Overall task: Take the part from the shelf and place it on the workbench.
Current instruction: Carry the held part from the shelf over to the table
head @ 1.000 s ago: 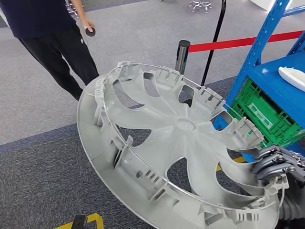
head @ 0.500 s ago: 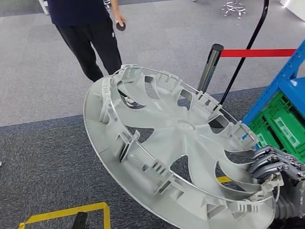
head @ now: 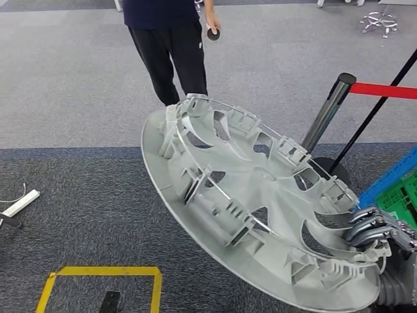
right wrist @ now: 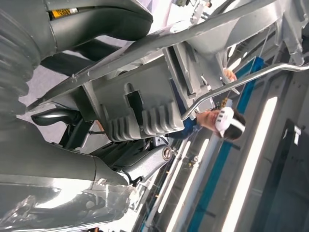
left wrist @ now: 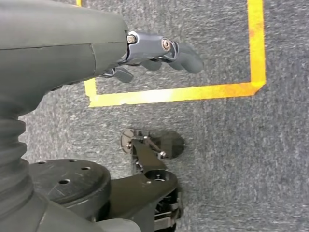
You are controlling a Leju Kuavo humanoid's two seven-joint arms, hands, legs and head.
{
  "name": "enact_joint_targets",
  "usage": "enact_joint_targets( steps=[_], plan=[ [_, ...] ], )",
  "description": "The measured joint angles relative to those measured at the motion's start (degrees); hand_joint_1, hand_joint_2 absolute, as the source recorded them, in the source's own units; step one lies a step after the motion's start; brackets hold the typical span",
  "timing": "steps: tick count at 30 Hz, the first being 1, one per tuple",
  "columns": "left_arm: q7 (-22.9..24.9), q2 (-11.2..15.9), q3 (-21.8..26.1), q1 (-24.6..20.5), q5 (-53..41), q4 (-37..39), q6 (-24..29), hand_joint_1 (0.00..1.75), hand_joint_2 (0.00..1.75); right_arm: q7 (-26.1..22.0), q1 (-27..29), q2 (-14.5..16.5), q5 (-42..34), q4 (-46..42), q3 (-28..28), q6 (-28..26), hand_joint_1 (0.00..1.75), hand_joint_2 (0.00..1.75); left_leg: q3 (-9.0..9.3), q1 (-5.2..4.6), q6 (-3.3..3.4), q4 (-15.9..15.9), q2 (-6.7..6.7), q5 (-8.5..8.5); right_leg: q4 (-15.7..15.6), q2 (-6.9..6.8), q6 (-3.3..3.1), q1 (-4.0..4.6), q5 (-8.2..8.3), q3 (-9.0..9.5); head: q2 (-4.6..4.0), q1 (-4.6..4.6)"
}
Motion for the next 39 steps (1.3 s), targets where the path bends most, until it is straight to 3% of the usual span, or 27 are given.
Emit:
enact_joint_targets(
  steps=[2, 4, 6, 7, 8, 9, 11, 13, 15, 17, 18, 20, 21, 22, 23, 24, 26, 28, 29, 31, 33, 35, 37, 38, 39],
  plan=[
    [0.0, 0.1, 0.0, 0.0, 0.0, 0.0, -0.1, 0.0, 1.75, 0.0, -0.2, 0.4, 0.0, 0.0, -0.2, 0.0, 1.75, 1.75, -0.91, -0.06, -0.56, 1.7, 2.03, -1.18, -0.2, -1.28, -0.8, 0.08, 0.19, 0.15, 0.0, -0.2],
    [0.0, 0.1, 0.0, -0.4, 0.0, 0.0, -0.3, 0.0, 1.75, 0.0, -0.3, 0.6, 0.0, 0.0, -0.3, 0.0, 1.75, 1.75, -3.84, -0.23, -0.92, 7.7, 5.08, -4.54, -0.4, -2.8, -1.38, 0.23, 0.17, 0.25, 0.0, -0.46],
    [0.0, 0.1, 0.0, -0.7, 0.0, 0.0, -0.4, 0.0, 1.75, 0.0, -0.4, 0.8, 0.0, 0.1, -0.3, 0.0, 1.75, 1.75, -7.49, -0.19, -1.1, 15.1, 5.95, -7.53, -0.4, -4.43, -1.62, 0.43, 0.07, 0.25, 0.0, -0.51],
    [0.0, 0.1, 0.0, -0.7, 0.0, 0.0, -0.4, 0.0, 1.75, 0.0, -0.4, 0.9, 0.0, 0.2, -0.3, 0.1, 1.75, 1.75, -8.26, -0.18, -1.1, 16.7, 6.01, -7.65, -0.4, -5.19, -1.67, 0.49, 0.02, 0.27, 0.0, -0.51],
    [0.0, 0.1, 0.0, -0.7, 0.0, 0.0, -0.4, 0.0, 1.75, 0.0, -0.4, 1.0, 0.1, 0.2, -0.2, 0.1, 1.75, 1.75, -7.94, -0.19, -1.03, 16.1, 6.09, -6.72, -0.4, -5.92, -1.68, 0.54, -0.02, 0.33, 0.0, -0.52],
    [0.0, 0.1, 0.0, -0.7, 0.0, 0.0, -0.5, 0.0, 1.75, 0.0, -0.4, 1.1, 0.1, 0.2, -0.2, 0.1, 1.75, 1.75, -6.43, -0.23, -0.89, 13.3, 6.43, -4.96, -0.4, -6.55, -1.66, 0.57, -0.08, 0.43, 0.0, -0.51],
    [-0.1, 0.2, 0.0, -0.8, -0.1, 0.0, -0.6, 0.0, 1.75, 0.0, -0.5, 1.1, 0.1, 0.3, -0.2, 0.1, 1.75, 1.75, -2.04, -0.54, -0.44, 5.2, 8.81, -1.61, -0.3, -7.69, -1.37, 0.78, -0.36, 0.69, 0.0, -0.55],
    [-0.1, 0.2, 0.0, -1.0, -0.2, 0.0, -0.7, 0.0, 1.75, 0.0, -0.6, 1.2, 0.2, 0.3, -0.2, 0.1, 1.75, 1.75, 0.21, -0.94, 0.15, 0.7, 10.54, -0.55, -0.2, -8.7, -0.87, 1.1, -0.65, 0.89, 0.0, -0.51],
    [-0.1, 0.2, 0.0, -1.0, -0.4, 0.0, -0.7, 0.0, 1.75, 0.0, -0.6, 1.2, 0.4, 0.3, -0.2, 0.1, 1.75, 1.75, 0.18, -1.07, 0.79, 0.1, 9.66, -0.51, -0.5, -9.73, -0.3, 1.14, -0.8, 1.16, 0.0, -0.46],
    [-0.1, 0.3, 0.0, -1.0, -0.4, 0.0, -0.7, 0.0, 1.75, 0.0, -0.7, 1.3, 0.5, 0.3, -0.1, 0.0, 1.75, 1.75, 0.32, -0.84, 1.45, -0.2, 8.44, -0.25, 0.6, -8.39, 0.32, 0.92, -1.76, 0.81, 0.0, -0.29],
    [-0.1, 0.3, 0.0, -1.0, -0.4, 0.0, -0.7, 0.0, 1.75, 0.0, -0.7, 1.3, 0.6, 0.3, -0.1, 0.0, 1.75, 1.75, 0.45, -0.65, 1.75, -0.4, 7.81, -0.11, 2.9, -6.92, 0.57, 0.81, -3.07, -0.19, 0.0, -0.13],
    [-0.1, 0.3, 0.0, -1.2, -0.5, 0.0, -0.7, 0.0, 1.75, 0.0, -0.7, 1.4, 0.6, 0.3, -0.2, 0.0, 1.75, 1.75, 0.48, -0.52, 2.09, -0.4, 6.52, -0.05, 10.5, -4.3, 0.84, 0.68, -6.64, -3.91, 0.0, 0.23],
    [-0.1, 0.3, 0.0, -1.2, -0.5, 0.0, -0.7, 0.0, 1.75, 0.0, -0.7, 1.4, 0.6, 0.3, -0.2, 0.0, 1.75, 1.75, 0.5, -0.52, 2.15, -0.4, 5.82, -0.05, 14.2, -3.88, 0.93, 0.68, -7.88, -5.88, 0.0, 0.3],
    [-0.1, 0.3, 0.0, -1.2, -0.5, 0.0, -0.7, 0.0, 1.75, 0.0, -0.7, 1.4, 0.6, 0.4, -0.2, 0.0, 1.75, 1.75, 0.54, -0.53, 2.17, -0.3, 5.11, -0.07, 16.3, -3.75, 0.97, 0.68, -8.09, -7.15, 0.0, 0.31],
    [-0.1, 0.3, 0.0, -1.2, -0.6, 0.0, -0.7, 0.0, 1.75, 0.0, -0.7, 1.4, 0.6, 0.4, -0.2, 0.0, 1.75, 1.75, 0.62, -0.52, 2.17, -0.3, 4.38, -0.08, 16.1, -3.69, 0.97, 0.65, -7.09, -7.36, 0.0, 0.32],
    [-0.1, 0.3, 0.0, -1.2, -0.6, 0.0, -0.7, 0.0, 1.75, 0.0, -0.7, 1.4, 0.6, 0.5, -0.2, 0.0, 1.75, 1.75, 0.76, -0.47, 2.12, -0.3, 3.6, -0.1, 13.3, -3.44, 0.94, 0.57, -5.0, -6.31, 0.0, 0.31],
    [-0.1, 0.3, 0.0, -1.2, -0.6, 0.0, -0.7, 0.0, 1.75, 0.0, -0.7, 1.4, 0.6, 0.5, -0.2, 0.0, 1.75, 1.75, 0.89, -0.44, 1.79, -0.1, 2.11, -0.22, 4.8, -0.93, 1.0, 0.11, -0.95, -2.58, 0.0, 0.34],
    [-0.1, 0.4, 0.0, -1.3, -0.6, 0.0, -0.7, 0.0, 1.75, -0.1, -0.8, 1.4, 0.6, 0.5, -0.1, 0.0, 1.75, 1.75, 0.5, -0.42, 1.14, 0.0, 0.88, -0.12, 0.1, 1.43, 0.89, -0.23, 0.29, -0.31, 0.0, 0.3],
    [-0.1, 0.4, 0.0, -1.3, -0.6, -0.1, -0.7, 0.0, 1.75, -0.1, -0.8, 1.4, 0.6, 0.6, -0.1, 0.0, 1.75, 1.75, 0.2, -0.34, 0.74, 0.0, 0.28, 0.07, -0.1, 1.62, 0.63, -0.18, 0.09, -0.14, 0.0, 0.26],
    [-0.1, 0.5, 0.0, -1.1, -0.6, -0.1, -0.7, 0.0, 1.75, 0.0, -0.9, 1.4, 0.7, 0.6, -0.1, 0.0, 1.75, 1.75, -0.24, -0.11, 0.03, 0.0, -0.12, 0.25, -0.3, 0.3, -0.16, -0.03, 0.36, -0.06, 0.0, 0.24],
    [-0.1, 0.5, 0.0, -1.1, -0.6, -0.1, -0.7, 0.0, 1.75, 0.0, -1.0, 1.5, 0.7, 0.6, -0.1, 0.0, 1.75, 1.75, -1.49, -0.22, -0.47, 2.4, 2.32, -1.39, -0.6, -1.16, -0.98, -0.01, 0.57, 0.1, 0.0, -0.07],
    [-0.1, 0.6, 0.0, -1.4, -0.6, -0.1, -0.7, 0.0, 1.75, -0.1, -1.0, 1.6, 0.7, 0.6, -0.1, 0.0, 1.75, 1.75, -4.87, -0.25, -0.85, 9.4, 5.22, -5.1, -0.7, -2.8, -1.49, 0.2, 0.52, 0.13, 0.0, -0.38],
    [-0.1, 0.6, 0.0, -1.5, -0.7, -0.1, -0.8, 0.0, 1.75, -0.1, -1.0, 1.6, 0.7, 0.6, -0.1, -0.1, 1.75, 1.75, -8.06, -0.14, -1.12, 15.9, 5.92, -7.37, -0.7, -4.52, -1.68, 0.37, 0.42, 0.12, 0.0, -0.4],
    [-0.1, 0.6, 0.0, -1.4, -0.7, 0.0, -0.8, 0.0, 1.75, -0.1, -1.0, 1.7, 0.7, 0.6, -0.1, -0.1, 1.75, 1.75, -8.28, -0.13, -1.18, 16.5, 6.02, -6.96, -0.6, -5.28, -1.69, 0.4, 0.37, 0.14, 0.0, -0.4],
    [-0.1, 0.6, 0.0, -1.3, -0.7, 0.0, -0.8, 0.0, 1.75, -0.1, -1.1, 1.7, 0.7, 0.6, -0.1, -0.1, 1.75, 1.75, -7.29, -0.13, -1.17, 14.7, 6.21, -5.54, -0.6, -5.97, -1.67, 0.41, 0.32, 0.21, 0.0, -0.4]
  ],
)
